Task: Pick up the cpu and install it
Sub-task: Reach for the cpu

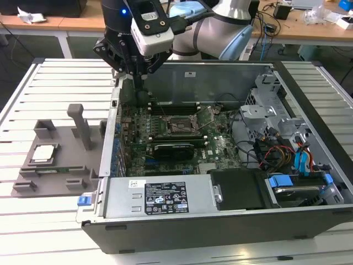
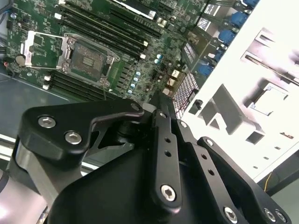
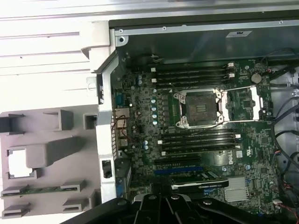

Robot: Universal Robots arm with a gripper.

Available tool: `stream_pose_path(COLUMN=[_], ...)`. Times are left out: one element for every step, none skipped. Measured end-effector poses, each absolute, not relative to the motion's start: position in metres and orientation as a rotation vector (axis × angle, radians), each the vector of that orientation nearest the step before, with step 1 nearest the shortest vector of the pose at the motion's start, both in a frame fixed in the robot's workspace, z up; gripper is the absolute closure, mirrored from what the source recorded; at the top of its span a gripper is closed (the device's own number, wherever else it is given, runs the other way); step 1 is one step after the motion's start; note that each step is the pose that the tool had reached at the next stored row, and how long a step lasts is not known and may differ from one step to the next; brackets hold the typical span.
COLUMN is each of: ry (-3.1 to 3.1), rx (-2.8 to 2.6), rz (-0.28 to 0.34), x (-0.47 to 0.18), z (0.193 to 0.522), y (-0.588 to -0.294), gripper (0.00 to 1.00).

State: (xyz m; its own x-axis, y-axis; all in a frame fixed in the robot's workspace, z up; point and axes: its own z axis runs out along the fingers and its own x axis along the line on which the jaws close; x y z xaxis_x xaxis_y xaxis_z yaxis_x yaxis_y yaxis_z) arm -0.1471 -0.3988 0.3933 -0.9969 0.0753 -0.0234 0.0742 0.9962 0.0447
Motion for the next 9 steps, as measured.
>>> stream_pose_path(ry=[3.114,3.114,3.114,3.114,3.114,3.114,3.114,3.114,3.114], rx=[0.117,0.117,0.117,0.116,0.117,0.117,0.117,0.117,0.117], rz=[0.068,0.068,0.068,0.068,0.068,0.068,0.068,0.068,0.068], x=[-0.149,-0.15,-0.152,-0.153,-0.154,-0.156,-0.158,-0.161,-0.163], z=[0.393,0.393,0.393,0.393,0.393,0.393,0.393,0.393,0.393], y=[-0.399,-0.399,-0.399,-0.399,-0.399,-0.399,-0.399,-0.399,-0.399], gripper=[0.89,0.89,0.89,0.89,0.89,0.89,0.89,0.89,0.89])
